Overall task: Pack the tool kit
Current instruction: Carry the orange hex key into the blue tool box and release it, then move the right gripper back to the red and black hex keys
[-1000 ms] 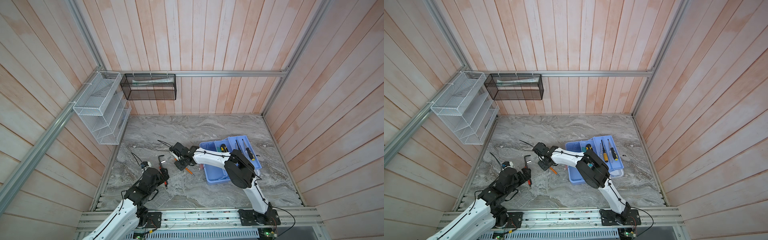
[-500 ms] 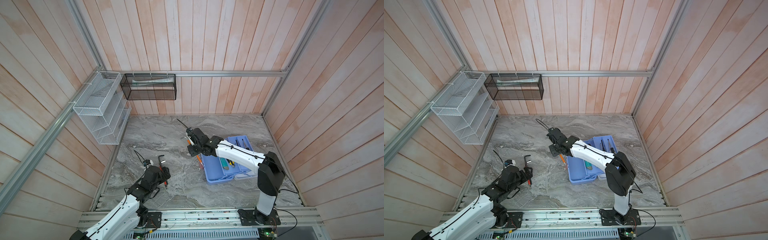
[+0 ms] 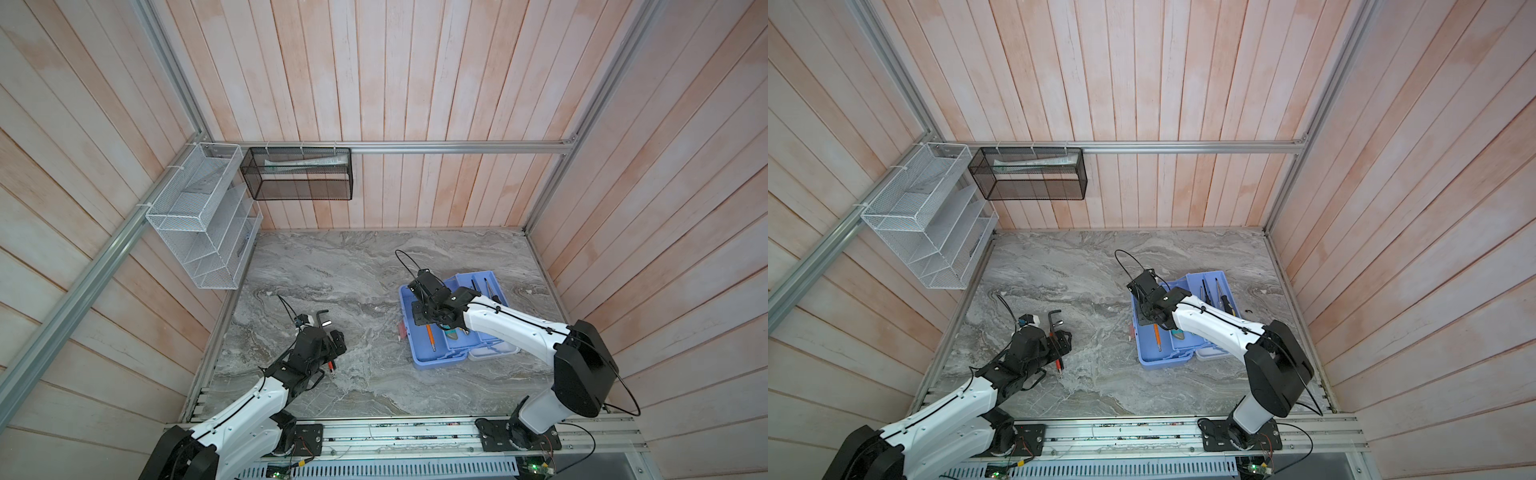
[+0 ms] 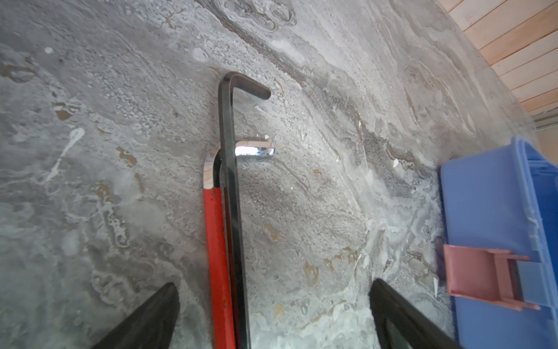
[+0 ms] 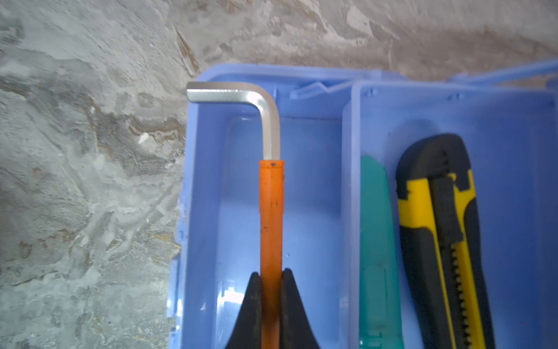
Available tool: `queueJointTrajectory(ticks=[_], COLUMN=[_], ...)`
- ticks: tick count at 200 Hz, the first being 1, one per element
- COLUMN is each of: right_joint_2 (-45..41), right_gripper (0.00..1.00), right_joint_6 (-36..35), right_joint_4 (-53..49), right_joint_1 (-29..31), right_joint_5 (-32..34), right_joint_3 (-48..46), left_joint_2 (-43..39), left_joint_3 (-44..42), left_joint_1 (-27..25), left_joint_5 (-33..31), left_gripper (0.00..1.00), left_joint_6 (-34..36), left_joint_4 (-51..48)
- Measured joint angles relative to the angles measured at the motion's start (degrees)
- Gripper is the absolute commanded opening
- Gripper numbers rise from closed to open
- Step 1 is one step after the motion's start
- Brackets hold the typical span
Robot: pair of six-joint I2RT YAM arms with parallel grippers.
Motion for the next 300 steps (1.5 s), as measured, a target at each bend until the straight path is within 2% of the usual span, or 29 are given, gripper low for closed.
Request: queueJointTrajectory(ticks=[39, 88, 136, 151, 246, 276, 300], right_joint_2=[1.25, 7.69, 9.38, 9.68, 9.53, 4.17, -2.54], right_gripper=[0.00, 0.00, 0.00, 0.07, 0.29, 0.32, 0.36], right_joint_6=[2.19, 2.14, 1.86, 1.57, -1.27, -2.27, -3.43], right_joint_4=[1.14, 3.80, 6.38, 6.78, 4.17, 3.78, 6.14], right_joint_1=[0.00, -0.13, -1.18, -1.22, -1.31, -1.31, -1.31], right_joint_5=[0.02, -0.46, -1.33, -1.18, -0.57, -0.79, -3.41], right_joint_3=[-1.60, -1.55, -1.84, -1.81, 0.09, 0.96, 0.81], left_joint_2=[0.00, -5.64, -9.05, -8.94, -3.04, -0.57, 3.72], left_joint_3=[0.31, 0.42, 0.39, 0.39, 0.37, -0.59, -0.59], left_joint_1=[0.00, 0.00, 0.00, 0.02, 0.07, 0.07, 0.07], left_joint_5=[0.17, 0.02, -0.42, -0.26, 1.44, 1.70, 2.62], left_gripper=[1.00, 1.00, 1.00, 1.00, 1.00, 1.00, 1.00], left_joint_6=[0.46, 0.63, 0.55, 0.17, -0.26, -0.61, -0.72], left_joint_4=[0.68, -0.68, -3.28, -3.02, -0.74, 2.64, 4.68])
